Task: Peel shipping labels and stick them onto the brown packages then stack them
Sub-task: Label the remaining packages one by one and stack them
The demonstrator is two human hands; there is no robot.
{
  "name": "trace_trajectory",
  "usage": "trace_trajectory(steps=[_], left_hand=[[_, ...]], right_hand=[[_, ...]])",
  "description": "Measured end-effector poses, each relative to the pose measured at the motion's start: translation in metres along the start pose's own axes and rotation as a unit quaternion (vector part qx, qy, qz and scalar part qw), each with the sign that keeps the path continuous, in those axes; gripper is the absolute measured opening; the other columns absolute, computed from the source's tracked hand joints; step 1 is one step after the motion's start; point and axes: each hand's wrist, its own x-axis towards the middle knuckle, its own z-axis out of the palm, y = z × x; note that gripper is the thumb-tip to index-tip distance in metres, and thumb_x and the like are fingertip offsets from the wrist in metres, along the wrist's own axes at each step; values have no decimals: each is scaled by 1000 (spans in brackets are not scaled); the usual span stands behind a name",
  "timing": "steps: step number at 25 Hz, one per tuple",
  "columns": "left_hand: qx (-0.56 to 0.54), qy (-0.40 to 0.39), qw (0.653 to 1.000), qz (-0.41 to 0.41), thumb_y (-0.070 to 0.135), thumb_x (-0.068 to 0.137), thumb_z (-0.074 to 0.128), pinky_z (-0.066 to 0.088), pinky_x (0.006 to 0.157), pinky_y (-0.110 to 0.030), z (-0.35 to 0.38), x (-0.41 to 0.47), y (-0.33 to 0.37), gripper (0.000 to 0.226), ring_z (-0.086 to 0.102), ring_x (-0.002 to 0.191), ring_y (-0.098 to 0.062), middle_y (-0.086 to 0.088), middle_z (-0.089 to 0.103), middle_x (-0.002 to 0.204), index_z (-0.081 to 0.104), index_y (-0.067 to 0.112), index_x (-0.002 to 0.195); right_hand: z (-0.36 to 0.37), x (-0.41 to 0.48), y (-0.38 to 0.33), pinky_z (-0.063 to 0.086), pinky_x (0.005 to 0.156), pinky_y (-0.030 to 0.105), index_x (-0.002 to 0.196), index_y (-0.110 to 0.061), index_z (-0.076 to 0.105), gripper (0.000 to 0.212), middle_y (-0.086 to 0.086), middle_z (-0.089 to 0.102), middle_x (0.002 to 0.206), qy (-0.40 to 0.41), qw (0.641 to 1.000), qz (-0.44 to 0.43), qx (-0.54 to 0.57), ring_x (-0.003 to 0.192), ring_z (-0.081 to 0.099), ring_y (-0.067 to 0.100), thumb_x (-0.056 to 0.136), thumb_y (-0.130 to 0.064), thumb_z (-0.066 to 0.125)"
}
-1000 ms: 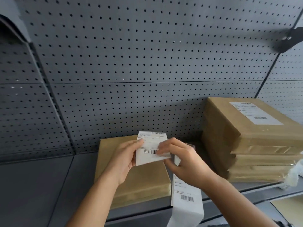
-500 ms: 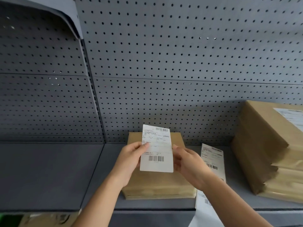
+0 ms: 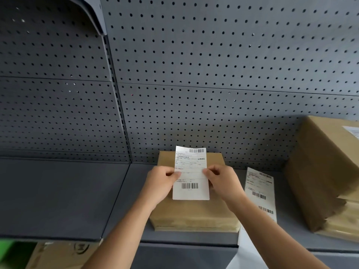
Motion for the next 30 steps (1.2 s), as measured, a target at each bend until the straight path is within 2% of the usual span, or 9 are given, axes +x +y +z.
trace_trajectory(steps=[4, 7, 10, 15, 17, 21, 27, 29, 30], left_hand=[[28, 10, 1000, -5, 26, 93, 70, 61, 83, -39, 5, 12, -7, 19, 72, 85, -8, 8, 78, 96, 76, 23, 111], [52, 22, 998, -16, 28, 89, 76, 57, 68, -30, 8, 18, -7, 31, 70, 80, -9, 4, 73, 87, 66, 20, 116], [87, 27, 996, -23, 26, 88, 78, 42, 58, -19, 12, 21, -4, 40, 64, 78, -4, 6, 68, 86, 56, 19, 122], [135, 16, 990, -45, 26, 85, 80, 45, 69, -28, 17, 30, -4, 48, 63, 101, -21, -1, 67, 100, 52, 16, 122], [149, 14, 987, -51, 24, 85, 80, 43, 62, -26, 19, 33, -3, 47, 64, 96, -20, -3, 66, 104, 51, 16, 121], [173, 21, 983, -54, 20, 86, 79, 36, 50, -21, 20, 33, 2, 41, 60, 78, -16, 7, 53, 86, 50, 12, 115], [197, 22, 979, -56, 33, 84, 81, 43, 60, -28, 15, 28, 0, 54, 63, 84, -22, -2, 56, 103, 48, 14, 121], [231, 29, 972, -10, 38, 87, 77, 49, 68, -31, 14, 24, -3, 55, 64, 94, -21, -1, 60, 107, 49, 15, 128], [255, 37, 966, 28, 40, 90, 73, 52, 77, -33, 14, 22, -6, 54, 62, 105, -21, 0, 61, 116, 49, 16, 133]], right_hand=[[4, 7, 1, 47, 53, 17, 92, -16, 72, 19, -9, 73, 83, 12, 998, -8, -61, 69, 65, 6, 101, -25, 58], [4, 11, 6, 41, 49, 10, 98, -15, 70, 15, -12, 69, 85, 17, 996, -14, -91, 72, 62, 0, 100, -23, 58], [4, 15, 10, 39, 51, 12, 104, -17, 68, 11, -13, 63, 84, 28, 993, -22, -113, 73, 58, -2, 98, -21, 60], [7, 18, 12, 48, 54, 18, 102, -15, 63, 7, -11, 62, 80, 37, 991, -28, -128, 71, 58, 1, 96, -17, 62], [8, 19, 13, 47, 55, 20, 100, -16, 59, 6, -11, 59, 80, 38, 988, -30, -147, 69, 56, 1, 95, -17, 63], [11, 23, 15, 42, 50, 21, 99, -15, 57, 8, -3, 63, 83, 32, 983, -38, -176, 67, 57, 9, 95, -17, 62], [12, 24, 14, 45, 54, 29, 99, -17, 52, 12, 0, 67, 87, 21, 965, -47, -257, 74, 64, 21, 93, -22, 61], [7, 23, 15, 46, 53, 31, 95, -17, 52, 13, -1, 66, 84, 25, 957, -44, -287, 71, 63, 21, 93, -27, 61], [4, 23, 16, 47, 53, 32, 95, -17, 53, 11, -1, 65, 83, 35, 952, -51, -300, 71, 63, 21, 94, -27, 58]])
